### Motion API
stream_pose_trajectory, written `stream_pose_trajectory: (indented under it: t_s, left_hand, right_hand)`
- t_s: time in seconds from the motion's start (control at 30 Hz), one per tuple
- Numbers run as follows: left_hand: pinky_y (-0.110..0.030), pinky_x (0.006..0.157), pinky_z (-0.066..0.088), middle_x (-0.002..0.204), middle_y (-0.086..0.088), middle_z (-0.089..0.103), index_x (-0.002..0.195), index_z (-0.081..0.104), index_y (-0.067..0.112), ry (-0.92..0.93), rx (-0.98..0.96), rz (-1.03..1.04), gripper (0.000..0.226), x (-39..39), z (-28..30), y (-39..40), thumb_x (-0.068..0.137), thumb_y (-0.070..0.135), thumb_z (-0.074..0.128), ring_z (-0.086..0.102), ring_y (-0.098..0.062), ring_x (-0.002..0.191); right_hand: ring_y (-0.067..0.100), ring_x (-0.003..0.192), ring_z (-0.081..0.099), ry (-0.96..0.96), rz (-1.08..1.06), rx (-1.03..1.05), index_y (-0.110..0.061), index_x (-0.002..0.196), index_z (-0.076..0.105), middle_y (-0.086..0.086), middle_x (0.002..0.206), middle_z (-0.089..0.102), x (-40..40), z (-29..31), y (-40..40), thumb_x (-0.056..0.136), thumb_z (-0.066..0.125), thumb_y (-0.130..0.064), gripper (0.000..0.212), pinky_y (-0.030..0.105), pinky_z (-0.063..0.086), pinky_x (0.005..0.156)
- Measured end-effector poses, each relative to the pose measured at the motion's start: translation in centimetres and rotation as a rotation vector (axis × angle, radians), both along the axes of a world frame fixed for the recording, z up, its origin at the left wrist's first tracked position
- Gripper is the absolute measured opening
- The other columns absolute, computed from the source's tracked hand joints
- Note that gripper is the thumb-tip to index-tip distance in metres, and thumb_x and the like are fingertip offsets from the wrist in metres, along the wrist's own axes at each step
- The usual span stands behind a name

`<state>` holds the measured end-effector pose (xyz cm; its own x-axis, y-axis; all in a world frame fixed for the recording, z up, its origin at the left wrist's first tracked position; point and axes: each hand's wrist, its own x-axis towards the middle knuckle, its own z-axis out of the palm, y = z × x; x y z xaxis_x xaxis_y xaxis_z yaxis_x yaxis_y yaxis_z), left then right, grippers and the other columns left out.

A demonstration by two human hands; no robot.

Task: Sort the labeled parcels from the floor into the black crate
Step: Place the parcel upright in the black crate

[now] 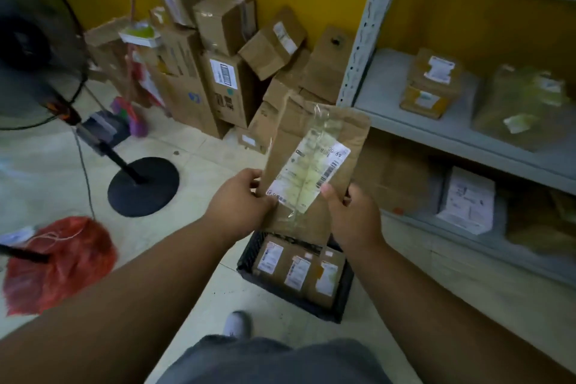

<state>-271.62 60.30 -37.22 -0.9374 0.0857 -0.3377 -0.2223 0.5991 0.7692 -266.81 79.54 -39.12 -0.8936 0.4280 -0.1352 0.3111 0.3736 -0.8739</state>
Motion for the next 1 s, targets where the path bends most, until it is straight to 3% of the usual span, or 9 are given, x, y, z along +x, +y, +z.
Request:
stream_pose_trajectory:
  t_s: [0.17,0.3,0.4,0.5,0.63,0.77,0.83,0.9,1.0]
  left_hand:
    - [-0.042,0.088,0.056,0.111,0.009,0.068,0.148,0.027,0.037,-0.125,0.077,-0.104,0.07,-4.5,-4.0,1.7,0.088,0.062,0.055,0.068,-0.016,0.095]
    - [-0.035,0.072,0.058,0.083,0.016,0.068,0.138,0.028,0.05,-0.139,0.023,-0.242,0.048,-6.7,-11.1,4.1,0.096,0.046,0.053,0.068,-0.006,0.074]
    - [-0.03,0.065,0.059,0.094,0.016,0.07,0.136,0.028,0.052,-0.206,0.043,-0.243,0.049,-8.1,-19.4,5.0,0.096,0.043,0.054,0.071,-0.004,0.072]
    - [-0.041,0.077,0.062,0.112,0.012,0.068,0.137,0.031,0.05,-0.282,0.062,-0.245,0.048,-8.6,-29.5,5.7,0.096,0.046,0.054,0.071,-0.012,0.09]
    - [-0.047,0.082,0.059,0.118,0.004,0.064,0.139,0.036,0.048,-0.402,0.051,-0.244,0.046,-8.0,-42.8,6.3,0.098,0.037,0.053,0.069,-0.02,0.097]
    - [-0.02,0.046,0.049,0.103,0.001,0.062,0.139,0.036,0.048,-0.434,-0.125,-0.218,0.044,-6.8,-54.3,6.5,0.101,0.031,0.048,0.065,-0.015,0.076]
    - [-0.019,0.039,0.043,0.097,0.004,0.059,0.141,0.035,0.047,-0.444,-0.21,-0.231,0.046,-6.1,-58.7,6.3,0.1,0.033,0.048,0.06,-0.015,0.071]
    - [-0.025,0.049,0.048,0.108,-0.001,0.059,0.144,0.034,0.046,-0.464,-0.25,-0.245,0.049,-5.5,-62.1,6.3,0.099,0.034,0.049,0.06,-0.017,0.077]
    - [-0.047,0.082,0.058,0.124,-0.009,0.061,0.147,0.035,0.041,-0.474,-0.285,-0.26,0.053,-5.0,-66.0,6.2,0.098,0.03,0.05,0.064,-0.033,0.099]
  right_hand:
    - [-0.011,0.076,0.054,-0.089,-0.178,0.017,-0.04,0.102,0.059,-0.029,0.081,0.057,-1.4,-3.8,-0.7,0.095,0.062,-0.044,0.008,0.014,0.039,0.062]
    - [-0.012,0.07,0.047,-0.218,-0.236,0.059,-0.028,0.113,0.067,-0.028,0.077,0.052,-2.8,-10.5,0.7,0.096,0.061,-0.043,0.023,0.01,0.033,0.058]
    - [-0.003,0.075,0.058,-0.319,-0.22,0.056,-0.026,0.111,0.068,-0.021,0.081,0.06,-4.0,-18.5,1.6,0.095,0.061,-0.045,0.026,0.012,0.039,0.056]
    - [0.011,0.085,0.065,-0.394,-0.251,0.07,-0.024,0.115,0.067,-0.008,0.095,0.069,-4.6,-28.2,2.0,0.095,0.06,-0.044,0.029,0.021,0.05,0.063]
    - [0.016,0.087,0.058,-0.522,-0.285,0.136,-0.018,0.122,0.062,0.003,0.111,0.069,-4.3,-40.9,1.6,0.098,0.056,-0.043,0.034,0.026,0.043,0.07]
    - [0.014,0.079,0.05,-0.623,-0.282,0.124,-0.021,0.113,0.063,-0.004,0.093,0.062,-2.9,-51.7,1.4,0.098,0.055,-0.042,0.028,0.029,0.041,0.069]
    - [0.013,0.078,0.051,-0.65,-0.281,0.117,-0.021,0.112,0.064,-0.008,0.085,0.056,-2.3,-55.7,1.4,0.097,0.057,-0.041,0.025,0.028,0.04,0.065]
    - [0.017,0.085,0.058,-0.67,-0.268,0.102,-0.019,0.113,0.063,-0.006,0.088,0.059,-1.7,-59.0,1.5,0.098,0.056,-0.039,0.026,0.029,0.046,0.069]
    - [0.017,0.086,0.057,-0.725,-0.205,0.113,-0.02,0.102,0.059,-0.004,0.091,0.059,-0.6,-62.8,1.7,0.099,0.052,-0.035,0.017,0.029,0.044,0.069]
